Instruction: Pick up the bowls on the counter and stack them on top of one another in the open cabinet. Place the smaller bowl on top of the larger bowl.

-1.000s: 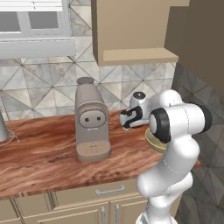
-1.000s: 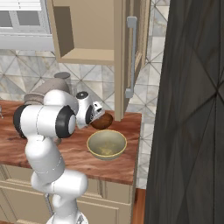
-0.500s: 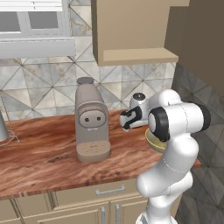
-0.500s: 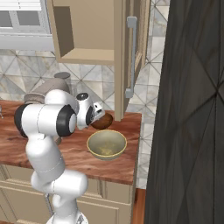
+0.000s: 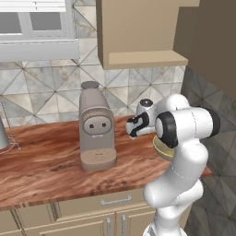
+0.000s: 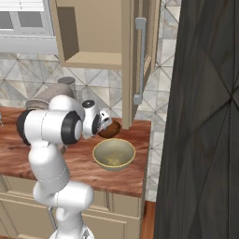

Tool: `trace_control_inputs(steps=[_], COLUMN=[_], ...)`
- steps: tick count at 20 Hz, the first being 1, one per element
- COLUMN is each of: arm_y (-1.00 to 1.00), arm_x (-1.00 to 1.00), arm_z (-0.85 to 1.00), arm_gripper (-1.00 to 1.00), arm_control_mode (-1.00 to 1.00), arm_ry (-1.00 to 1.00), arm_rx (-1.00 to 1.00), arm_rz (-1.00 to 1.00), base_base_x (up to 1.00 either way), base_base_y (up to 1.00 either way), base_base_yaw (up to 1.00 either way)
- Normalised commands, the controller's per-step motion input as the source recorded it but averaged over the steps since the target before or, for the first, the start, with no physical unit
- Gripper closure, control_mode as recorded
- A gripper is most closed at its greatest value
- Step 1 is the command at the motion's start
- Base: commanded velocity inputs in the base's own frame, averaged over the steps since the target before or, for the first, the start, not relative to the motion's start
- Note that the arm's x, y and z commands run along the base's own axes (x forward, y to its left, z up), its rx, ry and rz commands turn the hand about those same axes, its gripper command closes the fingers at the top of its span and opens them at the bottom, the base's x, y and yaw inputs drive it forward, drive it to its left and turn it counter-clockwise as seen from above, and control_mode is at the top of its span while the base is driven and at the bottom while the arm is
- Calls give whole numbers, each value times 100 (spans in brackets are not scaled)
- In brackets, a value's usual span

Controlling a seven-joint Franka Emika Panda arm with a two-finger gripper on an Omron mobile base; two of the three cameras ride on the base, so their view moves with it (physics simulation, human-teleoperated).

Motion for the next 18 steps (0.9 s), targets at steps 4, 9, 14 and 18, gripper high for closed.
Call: trace_control_inputs(steps=[4,9,14,18], arm_y=[0,0,0,4], arm_x=[3,3,0,0], arm_z=[-13,-6,0,2], arm_gripper=[100,100,100,100], arm_control_mode=[-100,-100,-100,-100], arm_ry=[0,0,0,0], arm_rx=[0,0,0,0], arm_rz=[0,0,0,2], base_base_x=[0,0,0,0], base_base_y=[0,0,0,0], base_base_yaw=[0,0,0,0])
